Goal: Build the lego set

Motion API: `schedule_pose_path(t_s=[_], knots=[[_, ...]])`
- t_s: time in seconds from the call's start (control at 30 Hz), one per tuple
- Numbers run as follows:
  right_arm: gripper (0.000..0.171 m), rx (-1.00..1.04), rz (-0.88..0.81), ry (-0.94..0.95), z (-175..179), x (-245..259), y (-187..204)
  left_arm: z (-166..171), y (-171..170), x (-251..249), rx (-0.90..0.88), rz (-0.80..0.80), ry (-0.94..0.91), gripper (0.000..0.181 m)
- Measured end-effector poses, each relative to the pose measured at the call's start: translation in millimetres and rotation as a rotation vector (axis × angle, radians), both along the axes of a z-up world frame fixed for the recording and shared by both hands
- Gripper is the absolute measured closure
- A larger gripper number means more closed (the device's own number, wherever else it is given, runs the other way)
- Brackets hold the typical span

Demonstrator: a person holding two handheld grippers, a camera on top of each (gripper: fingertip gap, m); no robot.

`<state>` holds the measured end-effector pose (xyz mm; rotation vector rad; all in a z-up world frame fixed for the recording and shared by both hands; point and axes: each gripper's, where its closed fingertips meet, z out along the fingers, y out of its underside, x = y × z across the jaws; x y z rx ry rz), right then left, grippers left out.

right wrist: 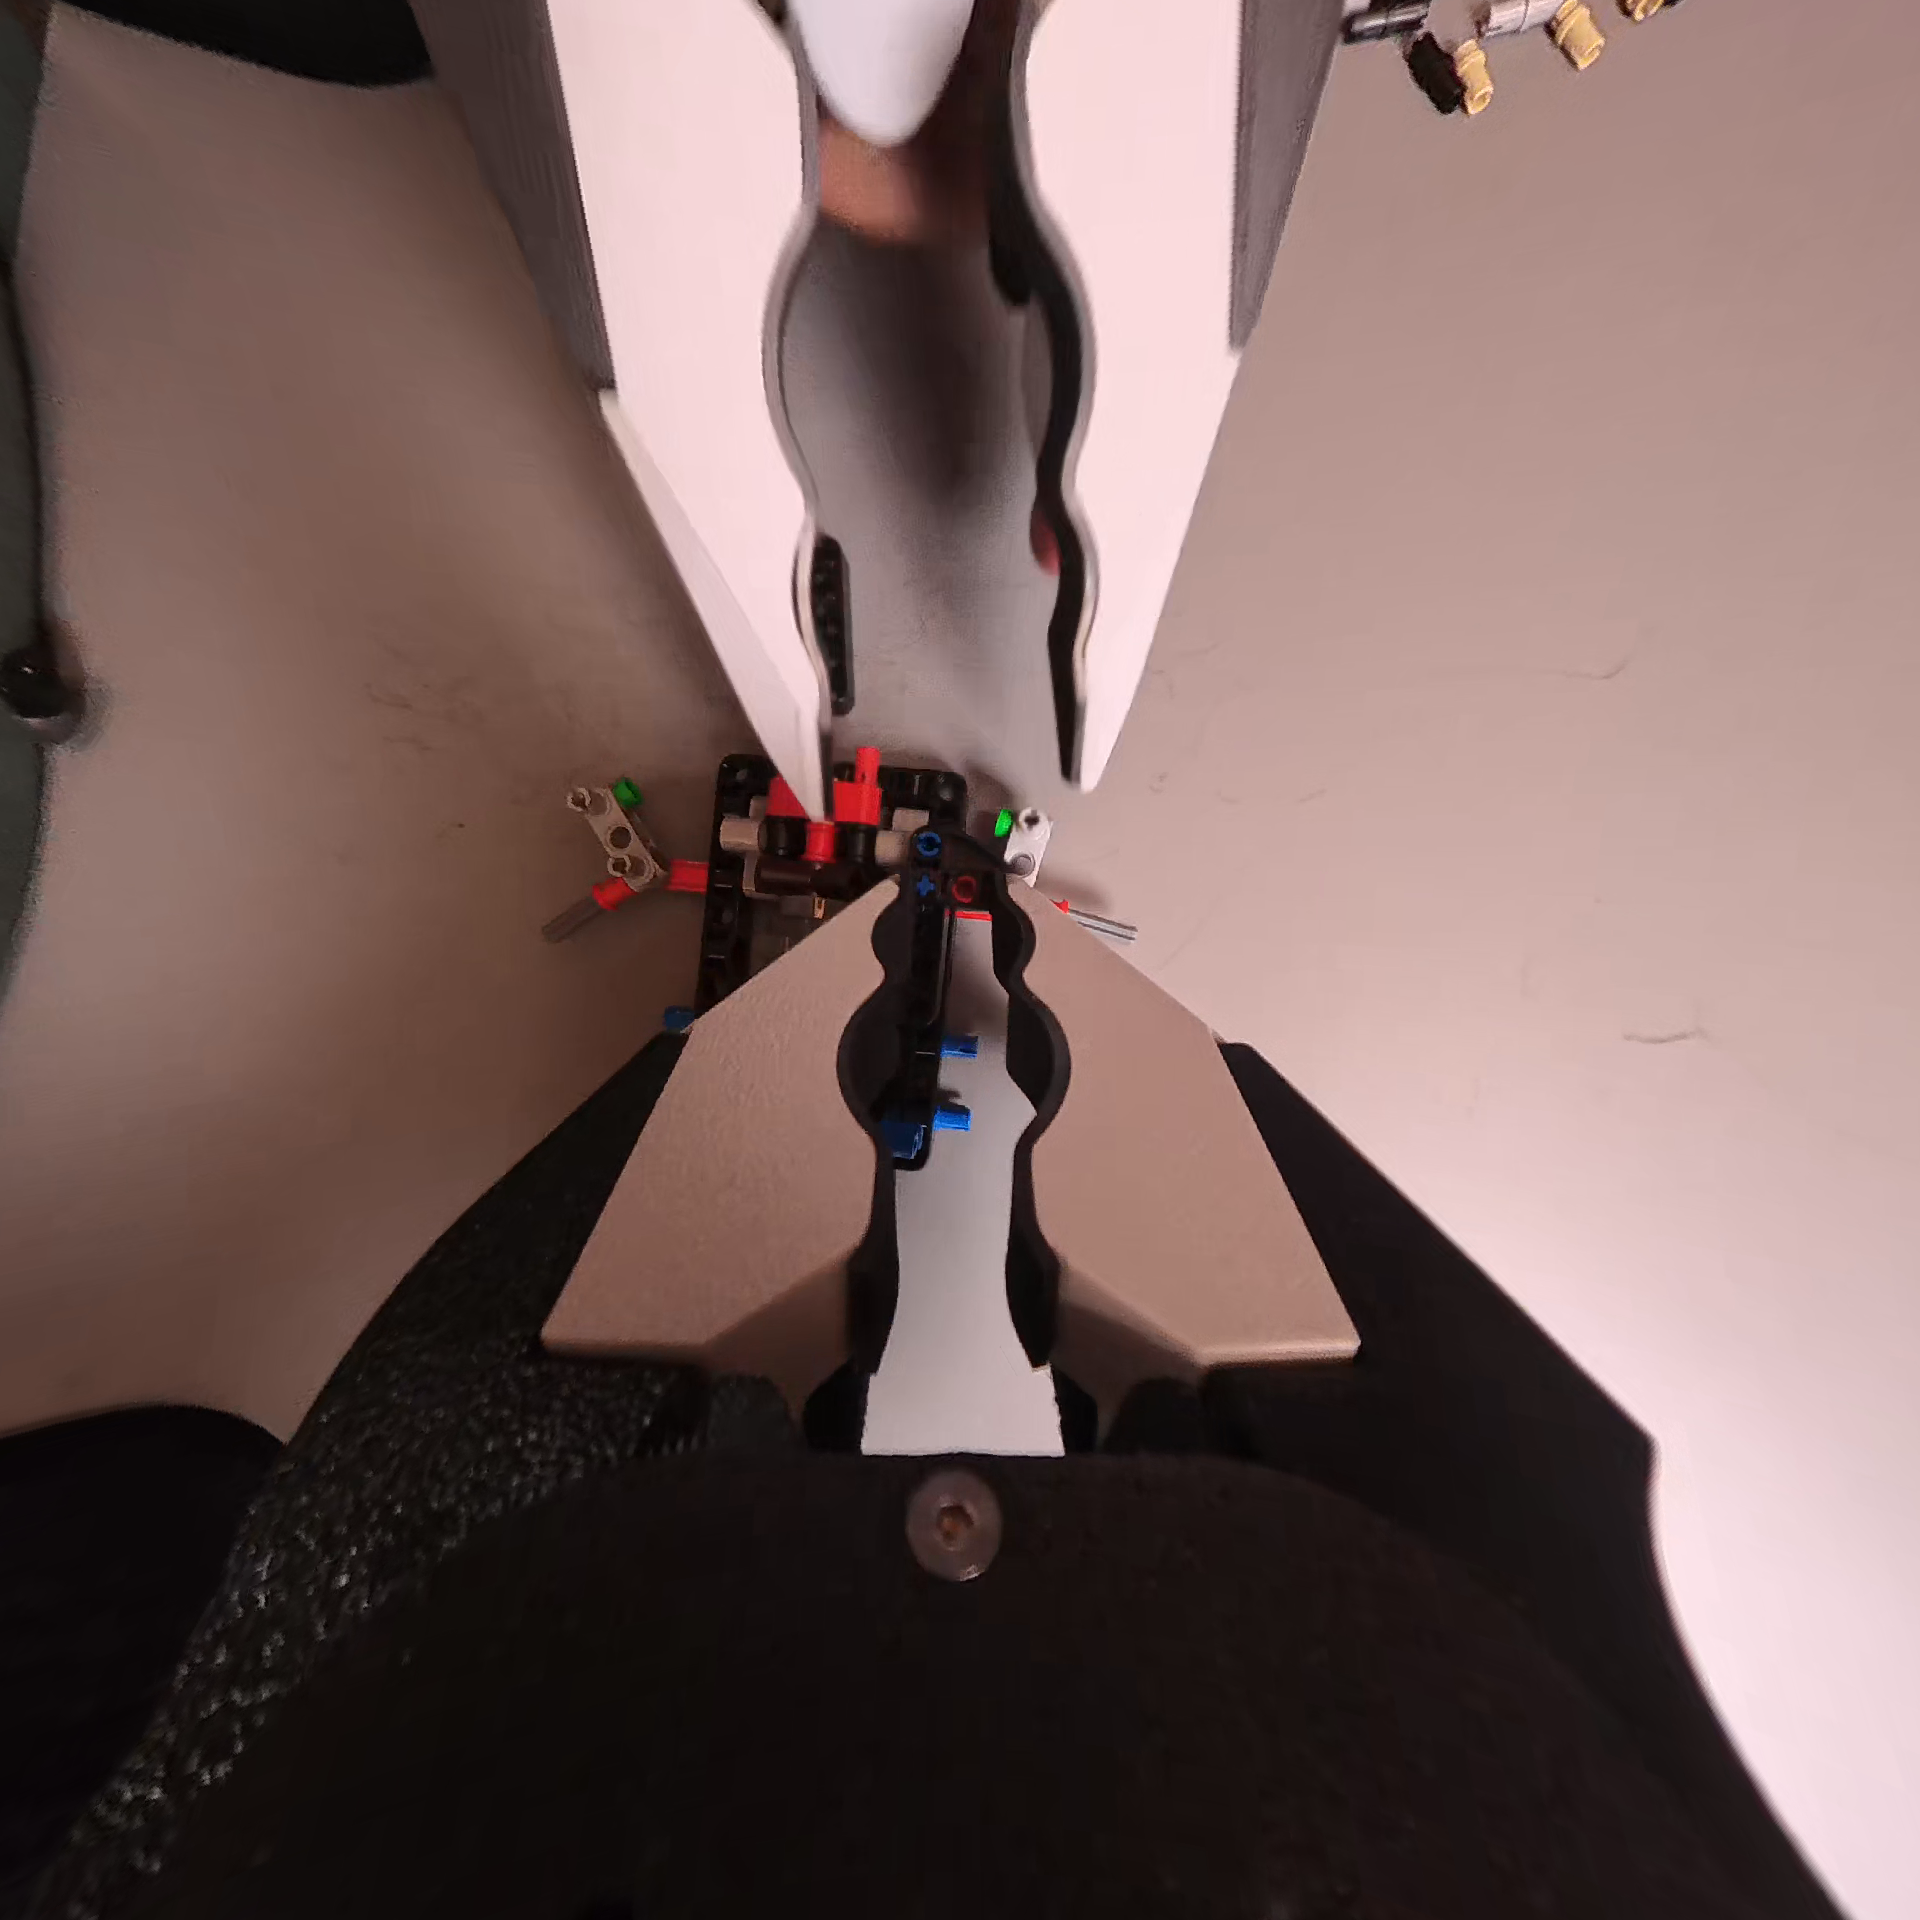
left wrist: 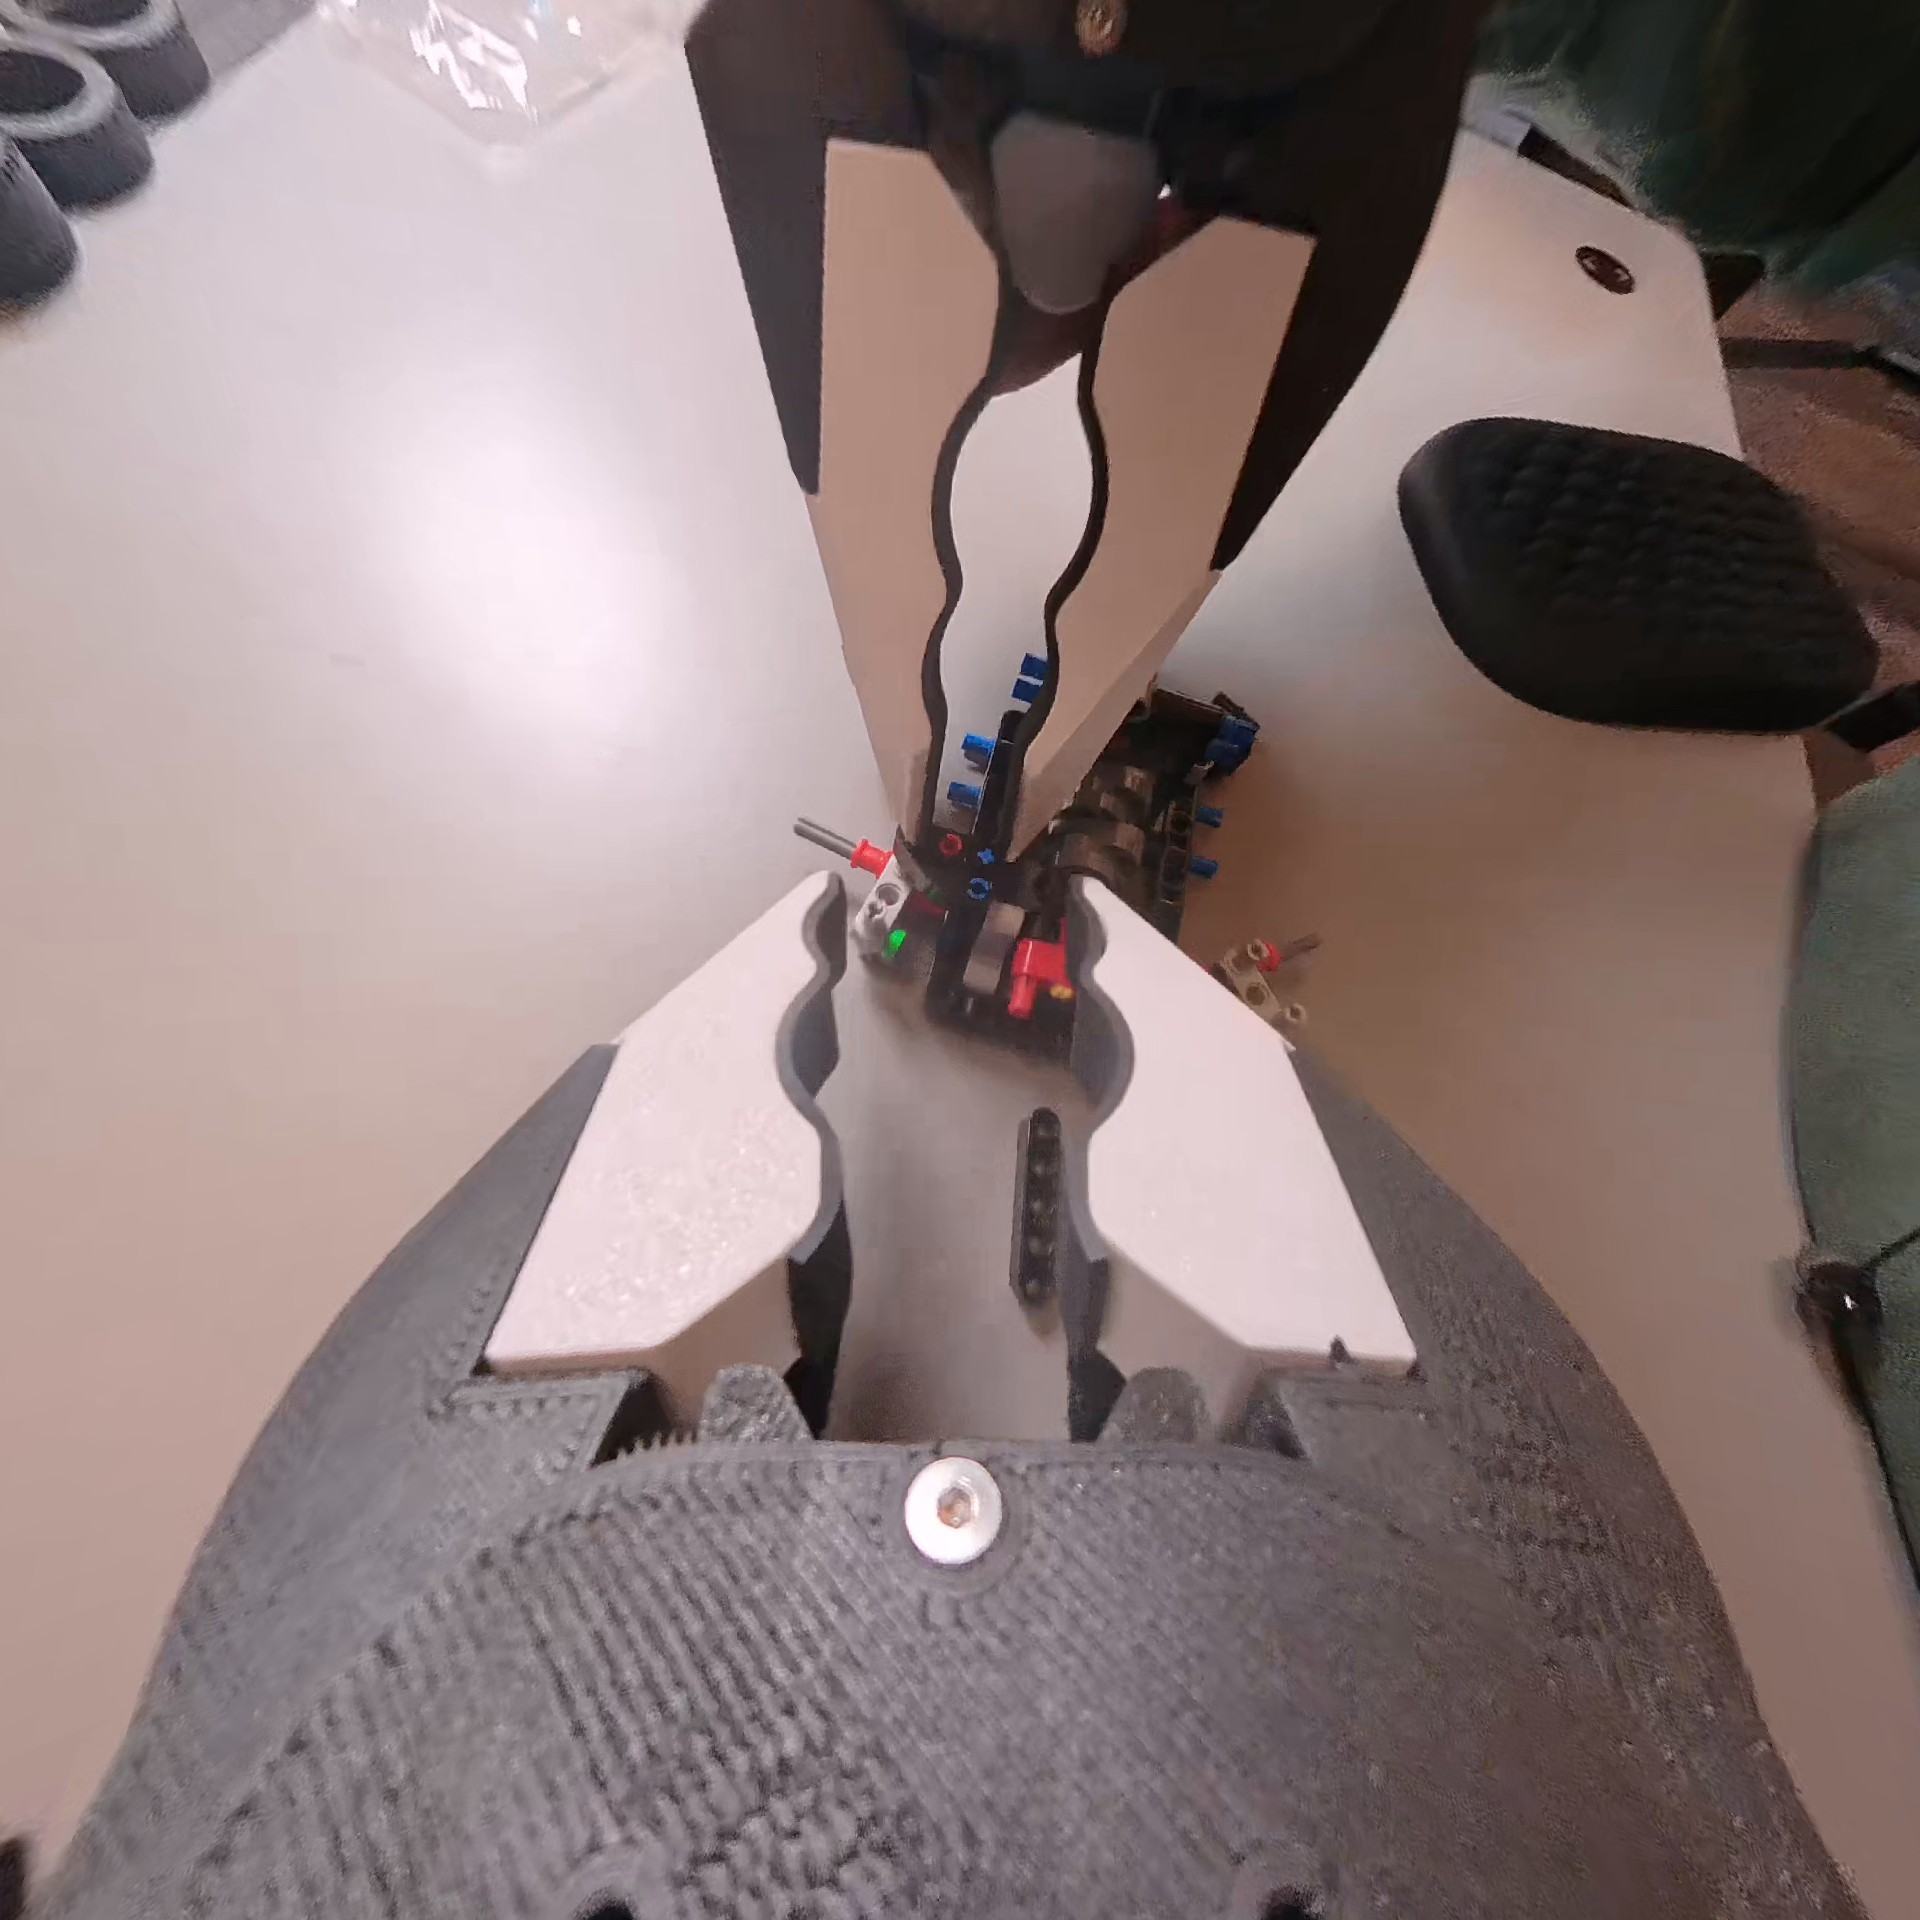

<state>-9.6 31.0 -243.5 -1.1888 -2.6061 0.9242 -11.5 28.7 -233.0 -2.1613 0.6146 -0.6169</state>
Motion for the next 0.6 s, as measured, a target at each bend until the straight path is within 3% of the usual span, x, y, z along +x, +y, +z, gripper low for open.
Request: schedule_pose_path(t_s=[0.03,0.23,0.6], knots=[[0.159,0.016,0.006,-0.002,-0.1,0.0,0.0,3.1,-3.9,-4.1,0.009,-0.01,0.009,0.14],[0.159,0.139,0.022,-0.051,-1.2,0.2,0.3,-29.1,-29.8,0.9,-0.092,-0.116,0.061,0.123],[0.159,0.238,-0.001,-0.111,-2.5,0.5,0.4,-33.6,-27.0,15.8,-0.004,-0.155,0.143,0.125]])
